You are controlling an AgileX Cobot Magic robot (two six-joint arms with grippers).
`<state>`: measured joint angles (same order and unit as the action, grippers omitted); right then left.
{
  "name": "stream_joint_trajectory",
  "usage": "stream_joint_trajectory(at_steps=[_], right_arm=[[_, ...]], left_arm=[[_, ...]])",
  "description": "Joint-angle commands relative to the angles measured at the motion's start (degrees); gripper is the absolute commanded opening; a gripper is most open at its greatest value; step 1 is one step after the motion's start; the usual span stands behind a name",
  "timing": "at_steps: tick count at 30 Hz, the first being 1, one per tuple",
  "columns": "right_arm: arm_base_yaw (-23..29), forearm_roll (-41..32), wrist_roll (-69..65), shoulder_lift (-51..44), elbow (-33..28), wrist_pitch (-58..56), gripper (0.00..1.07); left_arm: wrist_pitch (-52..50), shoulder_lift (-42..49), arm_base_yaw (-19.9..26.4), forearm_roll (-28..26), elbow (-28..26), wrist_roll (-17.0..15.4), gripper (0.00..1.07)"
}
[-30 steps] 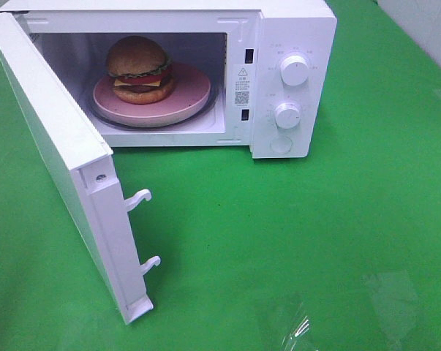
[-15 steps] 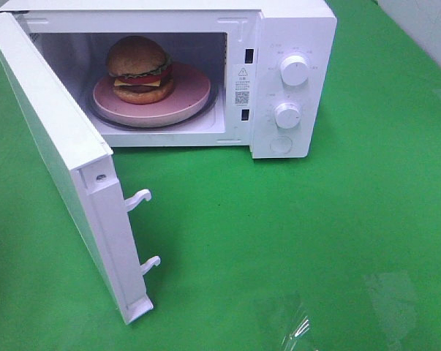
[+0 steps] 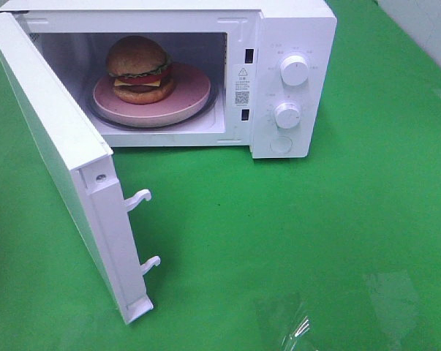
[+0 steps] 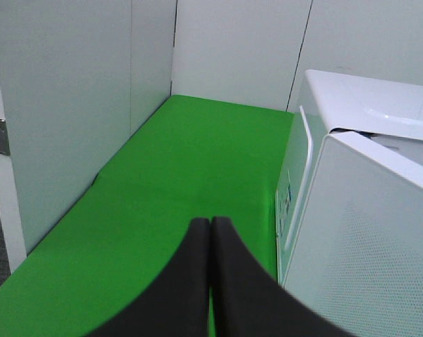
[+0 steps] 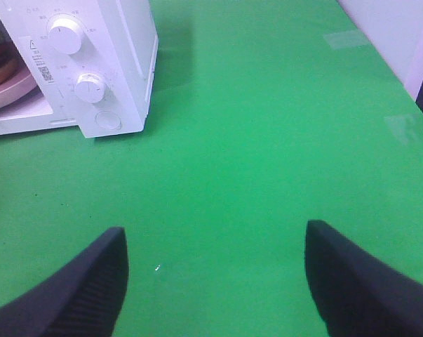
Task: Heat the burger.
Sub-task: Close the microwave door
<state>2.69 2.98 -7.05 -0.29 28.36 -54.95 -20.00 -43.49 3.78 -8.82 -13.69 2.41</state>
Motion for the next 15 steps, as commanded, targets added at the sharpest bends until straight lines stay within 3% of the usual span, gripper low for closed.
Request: stream_joint_trajectory(at_steps=[1,2,3,4,5,7,15], right_arm=[[-0.52,-0.40,-0.06,-1.43,-0.06,0.11,0.68],[-0.52,-0.40,-0.06,-1.43,-0.06,0.11,0.68],[-0.52,-0.40,-0.06,-1.43,-0.06,0.11,0.68],[-0.52,-0.40,-0.06,-1.43,-0.06,0.11,0.68],[-0.52,-0.40,-0.06,-1.43,-0.06,0.11,0.68],[-0.52,-0.40,-0.06,-1.43,-0.06,0.11,0.68],[-0.52,-0.40,-0.06,-1.43,-0.06,0.11,0.68]], left_arm=[[-4.87,-6.36,0.11,9.28,0.23,-6.36,0.00],[-6.36,-9.05,0.11,12.32,0.23,-8.88,0.00],[-6.36,-9.05,0.11,12.32,0.23,-8.88,0.00],[-8.65,-11.69,0.11,15.53,0.23,-12.15,0.00],[-8.65,-11.69,0.11,15.53,0.23,-12.15,0.00],[-12.20,-14.84,0.11,19.88,0.23,-16.50,0.00],[-22.40,-23.32,0.11,31.74,0.17,-22.40,0.00]])
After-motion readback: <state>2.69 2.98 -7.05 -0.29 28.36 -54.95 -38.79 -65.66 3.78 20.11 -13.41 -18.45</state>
